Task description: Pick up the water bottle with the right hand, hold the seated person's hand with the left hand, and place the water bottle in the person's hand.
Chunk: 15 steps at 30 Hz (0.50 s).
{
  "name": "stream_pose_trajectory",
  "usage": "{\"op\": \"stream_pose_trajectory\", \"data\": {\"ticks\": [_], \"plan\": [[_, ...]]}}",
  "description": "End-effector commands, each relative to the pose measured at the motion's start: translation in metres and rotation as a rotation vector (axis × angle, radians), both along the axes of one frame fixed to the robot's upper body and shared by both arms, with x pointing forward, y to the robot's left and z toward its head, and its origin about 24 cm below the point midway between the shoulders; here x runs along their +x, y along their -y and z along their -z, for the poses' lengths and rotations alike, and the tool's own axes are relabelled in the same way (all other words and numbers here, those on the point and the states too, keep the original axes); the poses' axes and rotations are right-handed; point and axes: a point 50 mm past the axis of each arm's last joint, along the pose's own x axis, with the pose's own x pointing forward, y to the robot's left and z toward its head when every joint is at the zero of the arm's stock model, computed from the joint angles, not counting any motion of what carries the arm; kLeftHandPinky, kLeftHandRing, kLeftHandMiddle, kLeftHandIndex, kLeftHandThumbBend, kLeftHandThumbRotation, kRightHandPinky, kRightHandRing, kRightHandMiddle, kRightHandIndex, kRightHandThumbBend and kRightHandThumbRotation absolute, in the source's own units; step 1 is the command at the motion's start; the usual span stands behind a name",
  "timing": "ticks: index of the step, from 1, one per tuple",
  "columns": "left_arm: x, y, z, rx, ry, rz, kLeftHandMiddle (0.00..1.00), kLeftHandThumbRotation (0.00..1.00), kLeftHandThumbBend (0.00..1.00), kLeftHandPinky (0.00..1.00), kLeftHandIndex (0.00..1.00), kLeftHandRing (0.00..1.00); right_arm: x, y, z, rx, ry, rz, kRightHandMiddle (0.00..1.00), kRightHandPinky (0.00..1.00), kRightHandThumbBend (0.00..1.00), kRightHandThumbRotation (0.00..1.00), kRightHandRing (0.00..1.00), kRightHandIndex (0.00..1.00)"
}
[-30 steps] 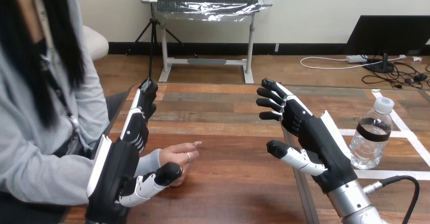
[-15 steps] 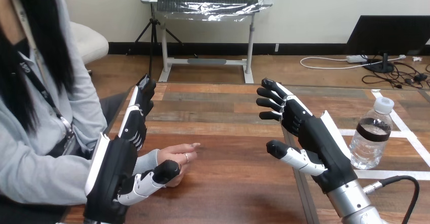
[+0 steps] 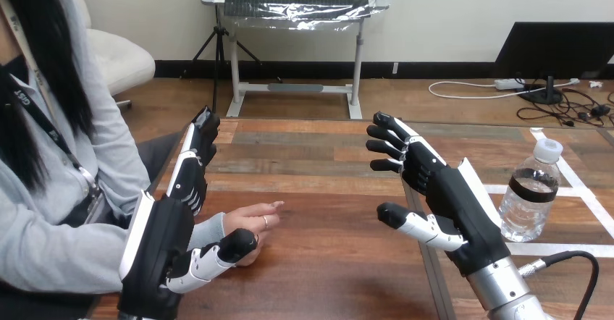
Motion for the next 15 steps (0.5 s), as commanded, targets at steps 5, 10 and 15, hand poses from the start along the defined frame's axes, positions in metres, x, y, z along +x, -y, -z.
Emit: {"op": "stream_pose_trajectory", "data": {"ticks": [5,10,15], "plan": [[0.010,0.002,-0.016,-0.020,0.081,0.007,1.00,0.70,1.00,1.00,1.00,1.00,0.018,-0.002,-0.027,0.044,0.145,0.035,0.87,0.80,1.00,0.56,0.85,0.90],[0.010,0.003,-0.015,-0.019,0.076,0.008,1.00,0.70,1.00,1.00,1.00,1.00,0.022,0.003,-0.032,0.053,0.171,0.083,0.85,0.82,1.00,0.50,0.84,0.88],[0.009,0.004,-0.015,-0.019,0.077,0.007,1.00,0.70,1.00,1.00,1.00,1.00,0.026,0.011,-0.039,0.050,0.200,0.146,0.83,0.81,1.00,0.47,0.82,0.87]]}}
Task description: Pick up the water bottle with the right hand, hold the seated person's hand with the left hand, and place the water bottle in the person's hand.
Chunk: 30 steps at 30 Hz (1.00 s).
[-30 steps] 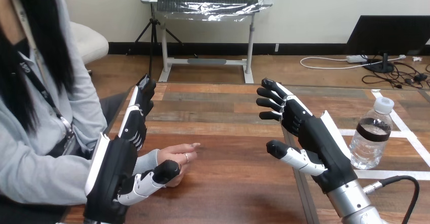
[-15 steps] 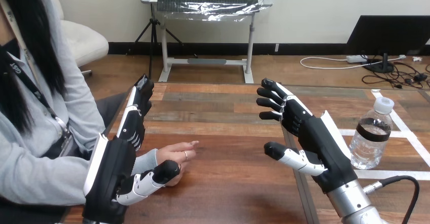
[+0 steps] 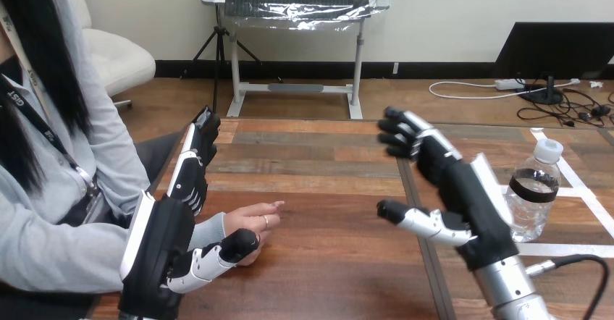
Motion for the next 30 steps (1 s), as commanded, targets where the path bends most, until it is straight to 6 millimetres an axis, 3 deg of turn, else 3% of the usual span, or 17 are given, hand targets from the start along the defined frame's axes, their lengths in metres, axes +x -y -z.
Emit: {"op": "stream_pose_trajectory", "data": {"ticks": [1,15,30], "plan": [[0.009,0.004,-0.015,-0.018,0.080,0.007,1.00,0.70,1.00,1.00,1.00,1.00,0.026,0.007,-0.036,0.016,0.157,0.074,0.83,0.81,1.00,0.47,0.82,0.87],[0.010,0.009,-0.012,-0.025,0.077,0.022,1.00,0.69,1.00,1.00,1.00,1.00,0.044,0.039,-0.067,-0.050,0.244,0.250,0.82,0.77,1.00,0.52,0.80,0.84],[0.010,0.013,-0.010,-0.031,0.070,0.022,1.00,0.71,1.00,0.99,1.00,1.00,0.059,0.066,-0.099,-0.083,0.305,0.384,0.82,0.85,1.00,0.55,0.84,0.85]]}}
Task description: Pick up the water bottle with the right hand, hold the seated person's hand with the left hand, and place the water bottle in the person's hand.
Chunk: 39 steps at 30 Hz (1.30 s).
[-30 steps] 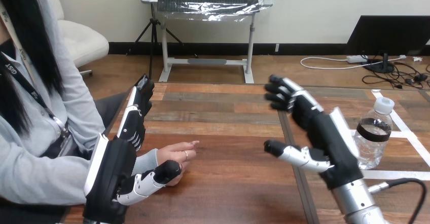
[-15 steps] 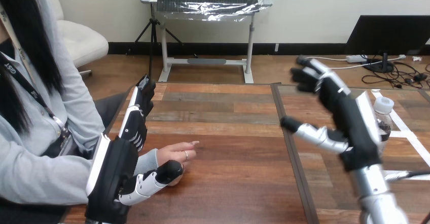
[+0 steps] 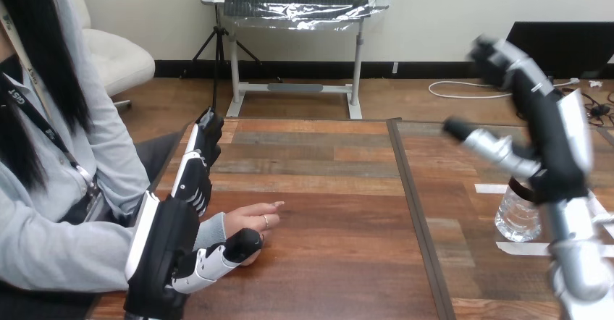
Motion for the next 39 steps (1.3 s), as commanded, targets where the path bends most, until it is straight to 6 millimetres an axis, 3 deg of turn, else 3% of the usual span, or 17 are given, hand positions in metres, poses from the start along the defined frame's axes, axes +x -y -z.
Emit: {"op": "stream_pose_trajectory", "data": {"ticks": [1,15,25,39], "plan": [[0.010,0.008,-0.011,-0.014,0.070,0.019,1.00,0.71,1.00,0.99,1.00,1.00,0.021,0.011,-0.047,-0.007,0.147,0.047,0.82,0.86,1.00,0.54,0.84,0.85],[0.008,0.009,-0.009,-0.008,0.061,0.024,1.00,0.72,1.00,0.99,1.00,1.00,0.029,0.028,-0.068,-0.050,0.179,0.159,0.83,0.90,1.00,0.52,0.86,0.86],[0.007,0.008,-0.010,0.000,0.066,0.019,1.00,0.73,1.00,0.99,1.00,1.00,0.037,0.040,-0.074,-0.098,0.141,0.322,0.79,0.82,1.00,0.58,0.83,0.84],[0.006,0.008,-0.011,-0.006,0.076,0.023,1.00,0.73,1.00,1.00,1.00,1.00,0.046,0.052,-0.077,-0.119,0.056,0.428,0.79,0.80,1.00,0.56,0.86,0.86]]}}
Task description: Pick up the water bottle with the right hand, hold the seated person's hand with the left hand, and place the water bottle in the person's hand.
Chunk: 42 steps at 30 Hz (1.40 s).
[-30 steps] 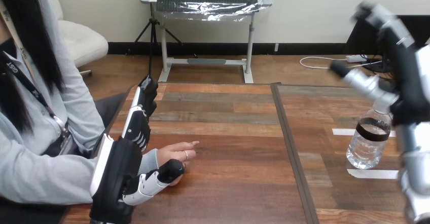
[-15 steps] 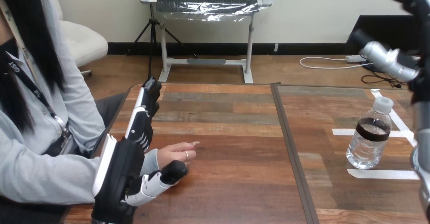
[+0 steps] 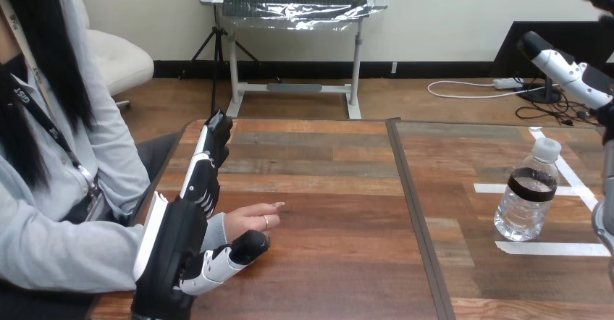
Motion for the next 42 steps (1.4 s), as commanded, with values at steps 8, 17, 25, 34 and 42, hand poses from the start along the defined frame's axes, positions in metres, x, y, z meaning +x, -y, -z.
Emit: {"op": "stream_pose_trajectory", "data": {"ticks": [8,17,25,34,42], "plan": [[0.006,0.002,-0.012,-0.015,0.075,0.006,1.00,0.72,1.00,1.00,1.00,1.00,0.019,0.005,-0.031,-0.023,-0.004,0.044,0.80,0.76,1.00,0.53,0.88,0.86],[0.005,0.002,-0.012,-0.039,0.066,0.014,1.00,0.71,1.00,1.00,1.00,1.00,0.023,0.008,-0.025,-0.006,-0.083,0.074,0.81,0.73,1.00,0.48,0.86,0.85],[0.004,0.001,-0.012,-0.031,0.063,-0.003,1.00,0.71,1.00,1.00,1.00,1.00,0.025,0.008,-0.015,0.017,-0.156,0.098,0.82,0.73,1.00,0.42,0.84,0.87],[0.002,0.000,-0.012,-0.027,0.065,0.001,1.00,0.68,1.00,1.00,1.00,1.00,0.026,0.008,-0.003,0.072,-0.231,0.102,0.83,0.71,1.00,0.38,0.80,0.88],[0.001,-0.001,-0.013,-0.022,0.069,0.001,1.00,0.68,1.00,1.00,1.00,1.00,0.027,0.008,0.007,0.100,-0.303,0.107,0.83,0.72,1.00,0.36,0.80,0.88]]}}
